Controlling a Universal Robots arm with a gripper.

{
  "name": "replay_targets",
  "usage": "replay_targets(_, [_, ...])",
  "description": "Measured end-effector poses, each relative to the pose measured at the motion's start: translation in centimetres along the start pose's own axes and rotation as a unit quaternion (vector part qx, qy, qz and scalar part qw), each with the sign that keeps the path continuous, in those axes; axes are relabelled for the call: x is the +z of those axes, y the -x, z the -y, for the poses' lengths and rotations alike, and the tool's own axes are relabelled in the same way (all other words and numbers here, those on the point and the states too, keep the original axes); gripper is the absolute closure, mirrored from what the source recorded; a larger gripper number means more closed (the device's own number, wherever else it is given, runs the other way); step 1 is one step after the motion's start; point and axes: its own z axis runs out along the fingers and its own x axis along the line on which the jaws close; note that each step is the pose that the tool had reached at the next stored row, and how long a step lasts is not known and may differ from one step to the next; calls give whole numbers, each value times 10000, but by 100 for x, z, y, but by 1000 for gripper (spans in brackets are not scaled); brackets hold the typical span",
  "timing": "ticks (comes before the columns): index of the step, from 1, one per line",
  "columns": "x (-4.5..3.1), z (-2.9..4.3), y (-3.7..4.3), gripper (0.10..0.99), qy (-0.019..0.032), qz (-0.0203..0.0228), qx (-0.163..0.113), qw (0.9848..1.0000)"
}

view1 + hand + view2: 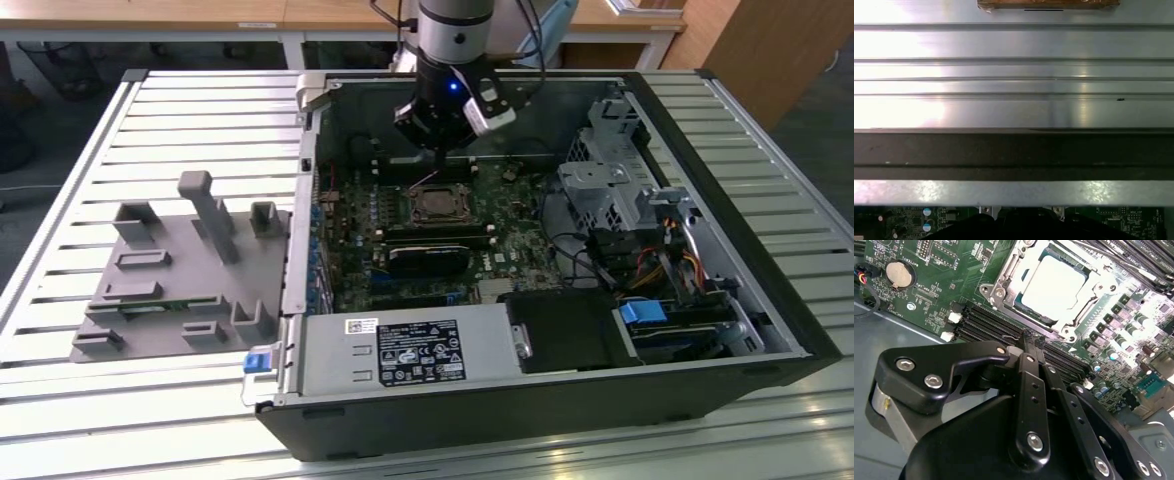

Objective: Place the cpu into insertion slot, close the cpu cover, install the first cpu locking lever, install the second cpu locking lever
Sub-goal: 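Install the first cpu locking lever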

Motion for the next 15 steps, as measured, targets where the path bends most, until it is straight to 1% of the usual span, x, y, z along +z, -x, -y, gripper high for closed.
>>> replay_targets(3, [5,0,6,980,4,1,0,10000])
replay_targets(4, [8,0,8,980,14,0,0,10000])
replay_targets(6, [17,0,14,980,74,-1,0,10000])
replay_targets(7, [22,0,17,980,92,-2,1,10000])
replay_targets(8, [28,0,21,980,99,-1,0,10000])
replay_targets(15, [70,1,49,980,99,-2,0,10000])
